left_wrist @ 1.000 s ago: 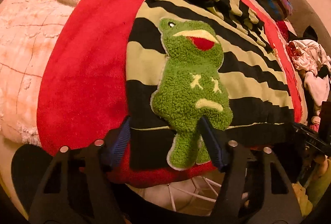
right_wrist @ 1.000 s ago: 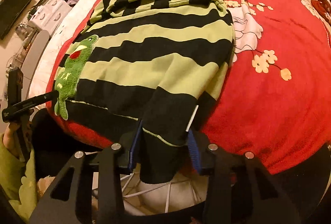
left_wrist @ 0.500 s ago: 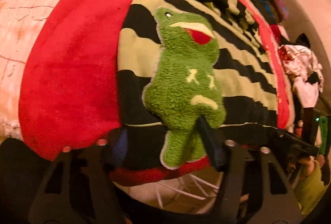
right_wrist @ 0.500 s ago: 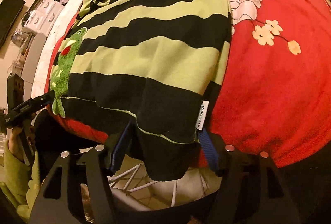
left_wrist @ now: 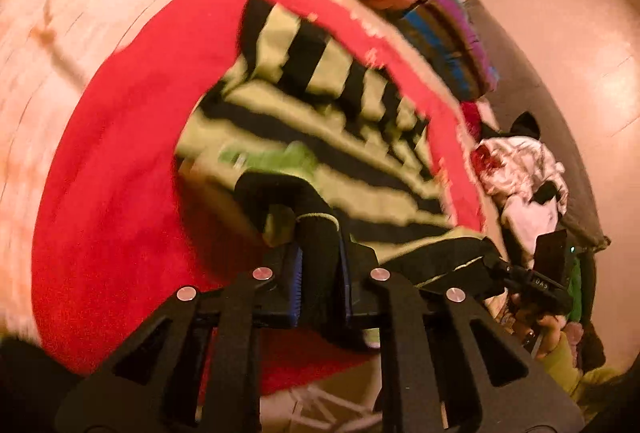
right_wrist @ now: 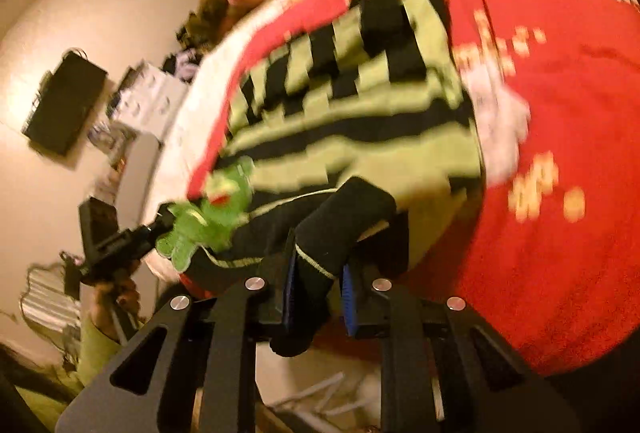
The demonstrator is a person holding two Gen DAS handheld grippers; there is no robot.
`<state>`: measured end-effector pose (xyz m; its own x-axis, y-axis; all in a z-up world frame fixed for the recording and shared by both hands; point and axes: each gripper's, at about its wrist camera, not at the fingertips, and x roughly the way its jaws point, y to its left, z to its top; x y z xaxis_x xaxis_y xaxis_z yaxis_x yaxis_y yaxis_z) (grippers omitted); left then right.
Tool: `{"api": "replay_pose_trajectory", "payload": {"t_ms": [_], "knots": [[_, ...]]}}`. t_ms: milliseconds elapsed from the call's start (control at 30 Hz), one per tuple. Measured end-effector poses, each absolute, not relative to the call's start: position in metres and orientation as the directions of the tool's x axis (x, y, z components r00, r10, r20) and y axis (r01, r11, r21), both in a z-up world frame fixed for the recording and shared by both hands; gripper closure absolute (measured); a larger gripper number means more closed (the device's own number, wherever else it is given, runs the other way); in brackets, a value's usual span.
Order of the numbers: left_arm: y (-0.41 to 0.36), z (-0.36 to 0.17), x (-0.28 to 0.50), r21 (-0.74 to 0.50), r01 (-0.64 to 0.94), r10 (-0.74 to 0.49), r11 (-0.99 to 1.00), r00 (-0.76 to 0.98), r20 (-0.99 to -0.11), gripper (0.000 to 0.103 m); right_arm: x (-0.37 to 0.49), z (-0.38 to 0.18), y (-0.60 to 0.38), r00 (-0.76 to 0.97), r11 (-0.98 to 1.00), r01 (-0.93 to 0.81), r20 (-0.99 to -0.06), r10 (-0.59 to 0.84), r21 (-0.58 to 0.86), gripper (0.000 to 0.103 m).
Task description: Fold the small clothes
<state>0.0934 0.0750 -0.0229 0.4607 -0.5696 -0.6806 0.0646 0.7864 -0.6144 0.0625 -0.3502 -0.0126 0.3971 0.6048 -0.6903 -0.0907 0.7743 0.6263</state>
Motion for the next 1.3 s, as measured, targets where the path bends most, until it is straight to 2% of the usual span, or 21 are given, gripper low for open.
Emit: {"api": "replay_pose_trajectory", "payload": {"t_ms": [167, 267, 300, 333, 400, 433, 500, 567, 667, 867, 1033, 1167, 1267, 1300], "knots": [[0.062, -0.003, 0.148, -0.625, 0.083, -0.572, 0.776, 0.512, -0.641, 0.097, 0.121, -0.001, -0.36, 0.456, 0.783, -0.052, -0.683, 0.571, 0.62, 0.086], [0.057, -0.009, 0.179, -0.599, 0.05, -0.533, 0.799, 0.519, -0.668, 0.094, 0.149, -0.016, -0.368, 0.449, 0.788, 0.021, -0.71, 0.543, 0.616, 0.084], [0.059, -0.016, 0.187, -0.599, 0.021, -0.521, 0.801, 0.519, -0.678, 0.088, 0.155, -0.022, -0.37, 0.446, 0.79, 0.041, -0.719, 0.534, 0.612, 0.081], [0.064, -0.02, 0.191, -0.594, -0.006, -0.505, 0.804, 0.52, -0.688, 0.072, 0.16, -0.027, -0.374, 0.453, 0.801, 0.066, -0.733, 0.508, 0.595, 0.078], [0.072, -0.022, 0.189, -0.585, -0.027, -0.48, 0.81, 0.542, -0.69, 0.059, 0.158, -0.033, -0.384, 0.478, 0.824, 0.096, -0.752, 0.454, 0.558, 0.044], [0.077, -0.019, 0.183, -0.58, -0.019, -0.47, 0.815, 0.564, -0.679, 0.055, 0.155, -0.034, -0.388, 0.492, 0.829, 0.101, -0.752, 0.439, 0.55, 0.041], [0.088, -0.016, 0.171, -0.556, 0.001, -0.448, 0.832, 0.593, -0.669, 0.048, 0.147, -0.037, -0.397, 0.511, 0.854, 0.087, -0.759, 0.404, 0.513, 0.041], [0.097, -0.019, 0.164, -0.515, 0.004, -0.417, 0.857, 0.593, -0.689, 0.047, 0.14, -0.038, -0.398, 0.518, 0.897, 0.029, -0.774, 0.363, 0.441, 0.04], [0.107, -0.028, 0.159, -0.452, 0.007, -0.377, 0.892, 0.565, -0.734, 0.045, 0.135, -0.04, -0.387, 0.522, 0.949, -0.071, -0.799, 0.298, 0.307, 0.032], [0.099, -0.04, 0.172, -0.413, 0.077, -0.392, 0.908, 0.506, -0.768, 0.034, 0.156, -0.035, -0.34, 0.538, 0.958, -0.244, -0.802, 0.261, 0.148, 0.032], [0.081, -0.05, 0.181, -0.362, 0.128, -0.378, 0.923, 0.468, -0.799, 0.033, 0.18, -0.041, -0.293, 0.532, 0.933, -0.36, -0.818, 0.22, 0.017, 0.032], [0.074, -0.056, 0.189, -0.352, 0.146, -0.379, 0.924, 0.448, -0.81, 0.027, 0.195, -0.054, -0.274, 0.51, 0.913, -0.406, -0.837, 0.199, -0.03, 0.032], [0.068, -0.059, 0.197, -0.337, 0.159, -0.372, 0.928, 0.437, -0.819, 0.026, 0.203, -0.066, -0.267, 0.49, 0.908, -0.414, -0.855, 0.171, -0.056, 0.032], [0.066, -0.06, 0.2, -0.332, 0.163, -0.37, 0.929, 0.435, -0.821, 0.026, 0.204, -0.069, -0.267, 0.487, 0.909, -0.412, -0.858, 0.164, -0.06, 0.038]]}}
